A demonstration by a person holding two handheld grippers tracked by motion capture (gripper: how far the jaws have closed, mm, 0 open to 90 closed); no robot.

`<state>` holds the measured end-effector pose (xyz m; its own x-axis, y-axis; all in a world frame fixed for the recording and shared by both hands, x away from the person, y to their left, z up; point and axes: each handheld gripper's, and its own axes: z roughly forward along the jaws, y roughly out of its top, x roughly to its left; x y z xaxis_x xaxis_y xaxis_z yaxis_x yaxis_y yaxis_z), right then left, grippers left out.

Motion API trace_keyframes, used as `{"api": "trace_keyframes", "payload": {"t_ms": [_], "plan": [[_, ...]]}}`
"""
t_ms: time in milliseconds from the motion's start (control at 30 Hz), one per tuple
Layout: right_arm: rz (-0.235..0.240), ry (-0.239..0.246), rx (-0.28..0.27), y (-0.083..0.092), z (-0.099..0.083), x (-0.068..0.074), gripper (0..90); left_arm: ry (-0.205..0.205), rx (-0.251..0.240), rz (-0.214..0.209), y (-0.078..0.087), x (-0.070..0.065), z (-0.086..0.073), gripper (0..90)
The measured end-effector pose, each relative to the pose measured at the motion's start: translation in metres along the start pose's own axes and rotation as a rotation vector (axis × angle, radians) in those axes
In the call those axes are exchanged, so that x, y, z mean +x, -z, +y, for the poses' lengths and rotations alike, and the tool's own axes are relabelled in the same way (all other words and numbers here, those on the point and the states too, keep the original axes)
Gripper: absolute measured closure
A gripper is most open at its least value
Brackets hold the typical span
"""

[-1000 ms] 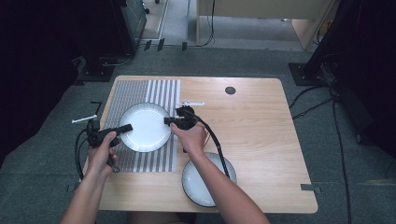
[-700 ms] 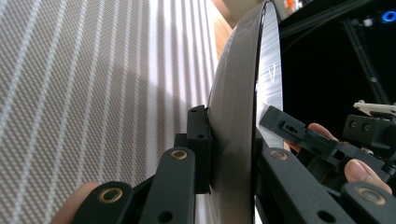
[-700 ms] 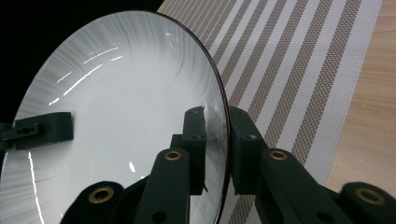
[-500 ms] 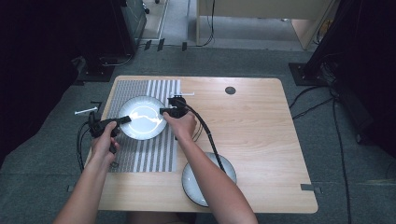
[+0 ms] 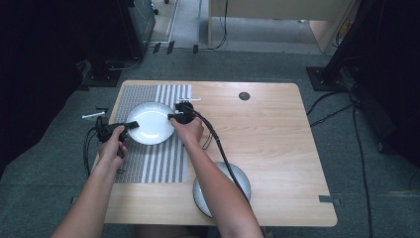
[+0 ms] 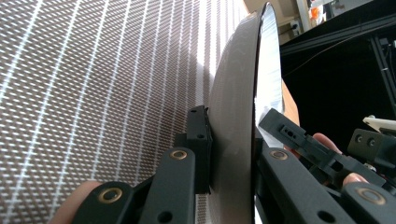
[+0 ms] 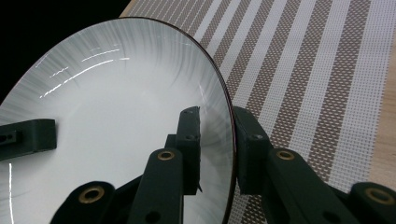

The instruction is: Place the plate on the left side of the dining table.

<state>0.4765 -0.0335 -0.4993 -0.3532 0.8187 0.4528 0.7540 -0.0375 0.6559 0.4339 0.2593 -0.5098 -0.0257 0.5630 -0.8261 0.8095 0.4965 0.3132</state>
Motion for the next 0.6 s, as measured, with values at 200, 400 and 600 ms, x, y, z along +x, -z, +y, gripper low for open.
{"api": "trace_keyframes", "payload": {"t_ms": [200, 400, 600], "plan": [[-0.016, 0.005, 0.031, -0.0077, -0.0046, -0.0029, 73.4, 0.009, 0.005, 0.018, -0.0047, 0.0078, 0.0002, 80.8], [-0.029, 0.019, 0.037, -0.0106, -0.0076, -0.0034, 75.1, 0.024, -0.003, 0.029, -0.006, 0.0089, 0.0004, 80.8], [-0.034, 0.006, 0.047, -0.0088, -0.0068, -0.0045, 77.8, 0.003, -0.025, 0.058, -0.006, 0.004, -0.0002, 80.7]]}}
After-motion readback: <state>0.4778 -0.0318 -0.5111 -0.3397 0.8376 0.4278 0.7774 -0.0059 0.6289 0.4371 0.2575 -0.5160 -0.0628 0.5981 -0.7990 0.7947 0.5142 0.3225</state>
